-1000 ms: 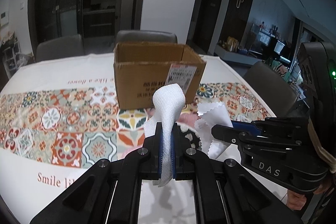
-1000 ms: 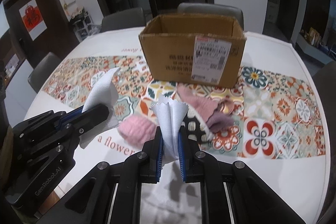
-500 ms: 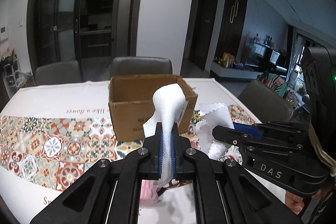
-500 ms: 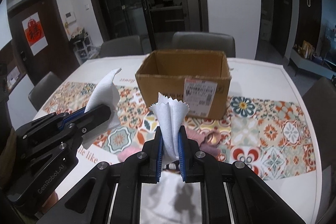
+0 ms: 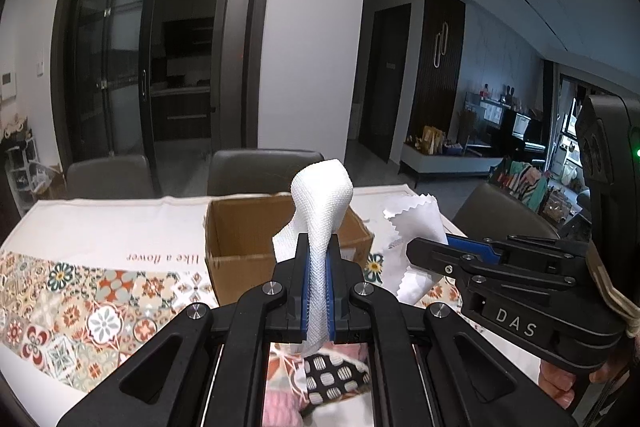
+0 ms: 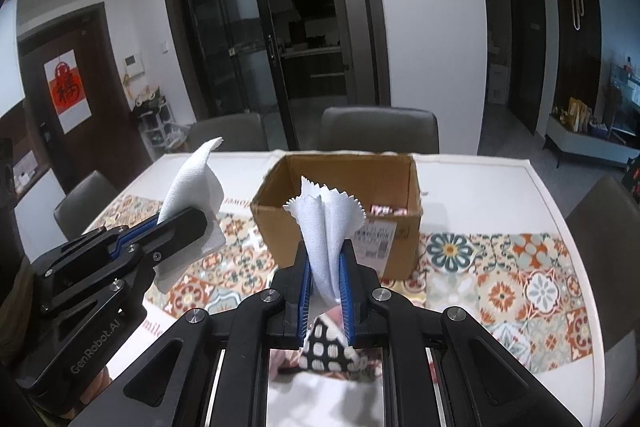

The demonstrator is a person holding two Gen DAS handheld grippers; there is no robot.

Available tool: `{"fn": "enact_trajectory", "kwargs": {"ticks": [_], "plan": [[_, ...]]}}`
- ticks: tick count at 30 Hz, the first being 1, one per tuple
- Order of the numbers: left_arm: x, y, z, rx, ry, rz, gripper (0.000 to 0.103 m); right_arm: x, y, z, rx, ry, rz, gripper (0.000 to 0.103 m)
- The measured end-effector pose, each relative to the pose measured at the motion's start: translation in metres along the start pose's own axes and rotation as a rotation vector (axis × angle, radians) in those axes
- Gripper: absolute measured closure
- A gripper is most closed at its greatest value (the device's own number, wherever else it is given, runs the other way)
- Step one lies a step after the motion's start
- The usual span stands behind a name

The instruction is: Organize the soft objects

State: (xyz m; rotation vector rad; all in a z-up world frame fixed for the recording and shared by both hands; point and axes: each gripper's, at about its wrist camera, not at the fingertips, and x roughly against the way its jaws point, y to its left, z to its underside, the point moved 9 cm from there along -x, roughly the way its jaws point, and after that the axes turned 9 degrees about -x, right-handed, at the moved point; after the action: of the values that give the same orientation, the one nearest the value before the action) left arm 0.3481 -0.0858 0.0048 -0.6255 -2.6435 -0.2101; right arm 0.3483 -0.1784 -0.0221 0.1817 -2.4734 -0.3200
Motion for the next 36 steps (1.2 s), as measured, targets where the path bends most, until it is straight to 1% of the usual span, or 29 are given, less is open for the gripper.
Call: {"fn": "enact_trajectory", "kwargs": {"ticks": [9, 20, 29, 36], "plan": [[-0.012, 0.011, -0.026, -0.026, -0.044, -0.026, 0.095, -0.008, -0.001, -0.03, 0.011, -0.05, -0.007, 0.088], [-0.041, 0.029, -0.047, -0.036, -0.064, -0.048, 0.095, -0.031, -0.001, -0.063, 0.028, -0.086, -0.019, 0.088], [-0.072, 0.04, -0.048, -0.034, -0.047, -0.057, 0.095, -0.058, -0.005, -0.08, 0.045, -0.081, -0.017, 0.088], [-0.104, 0.05, -0.043, -0.028, -0.007, -0.066, 0.095, -0.087, -0.01, -0.086, 0.051, -0.055, -0.01, 0.088]]}}
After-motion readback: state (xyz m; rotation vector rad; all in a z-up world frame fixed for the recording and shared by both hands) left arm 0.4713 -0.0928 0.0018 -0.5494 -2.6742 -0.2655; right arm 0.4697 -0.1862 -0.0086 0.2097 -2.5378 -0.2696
